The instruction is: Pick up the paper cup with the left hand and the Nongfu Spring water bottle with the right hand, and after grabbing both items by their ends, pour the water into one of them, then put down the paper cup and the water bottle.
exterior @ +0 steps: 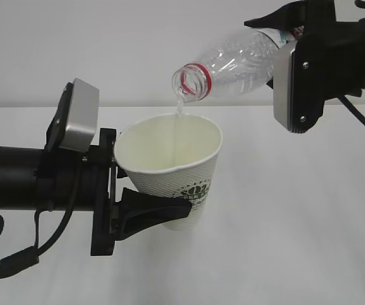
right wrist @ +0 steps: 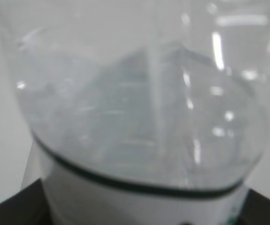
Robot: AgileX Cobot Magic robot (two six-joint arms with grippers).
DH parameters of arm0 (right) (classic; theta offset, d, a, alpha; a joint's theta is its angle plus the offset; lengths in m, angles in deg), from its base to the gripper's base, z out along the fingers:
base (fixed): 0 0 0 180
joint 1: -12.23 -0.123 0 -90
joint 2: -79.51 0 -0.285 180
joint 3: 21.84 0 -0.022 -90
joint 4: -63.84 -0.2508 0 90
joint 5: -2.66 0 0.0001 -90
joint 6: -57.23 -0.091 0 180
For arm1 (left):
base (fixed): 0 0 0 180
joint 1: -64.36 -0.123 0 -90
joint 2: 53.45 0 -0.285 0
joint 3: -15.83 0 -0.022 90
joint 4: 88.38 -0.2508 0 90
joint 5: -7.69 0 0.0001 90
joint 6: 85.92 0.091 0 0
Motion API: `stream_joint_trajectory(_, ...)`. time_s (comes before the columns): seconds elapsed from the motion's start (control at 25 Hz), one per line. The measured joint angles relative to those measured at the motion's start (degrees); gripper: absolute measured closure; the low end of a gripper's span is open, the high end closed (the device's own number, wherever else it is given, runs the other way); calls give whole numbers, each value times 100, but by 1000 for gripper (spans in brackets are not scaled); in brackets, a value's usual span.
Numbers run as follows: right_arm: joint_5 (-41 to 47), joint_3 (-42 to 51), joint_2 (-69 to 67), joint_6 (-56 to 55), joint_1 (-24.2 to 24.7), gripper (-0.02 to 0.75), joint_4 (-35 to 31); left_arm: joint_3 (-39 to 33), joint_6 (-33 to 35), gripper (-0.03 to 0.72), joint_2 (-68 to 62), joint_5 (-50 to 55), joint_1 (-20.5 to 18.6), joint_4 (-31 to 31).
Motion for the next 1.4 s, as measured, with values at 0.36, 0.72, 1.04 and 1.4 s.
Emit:
stream_joint_trajectory(0.36, -12, 0, 0, 4, 0, 279, 20, 0, 0, 186, 0, 0, 0, 0)
stream_joint_trajectory(0.72, -12, 0, 0, 4, 0, 279, 33, 0, 0, 186, 0, 0, 0, 0)
stream_joint_trajectory(1.04, -14, 0, 0, 39, 0, 279, 44, 0, 0, 187, 0, 0, 0, 0)
stream_joint_trajectory(1.4, -14, 0, 0, 137, 0, 279, 44, 0, 0, 187, 0, 0, 0, 0)
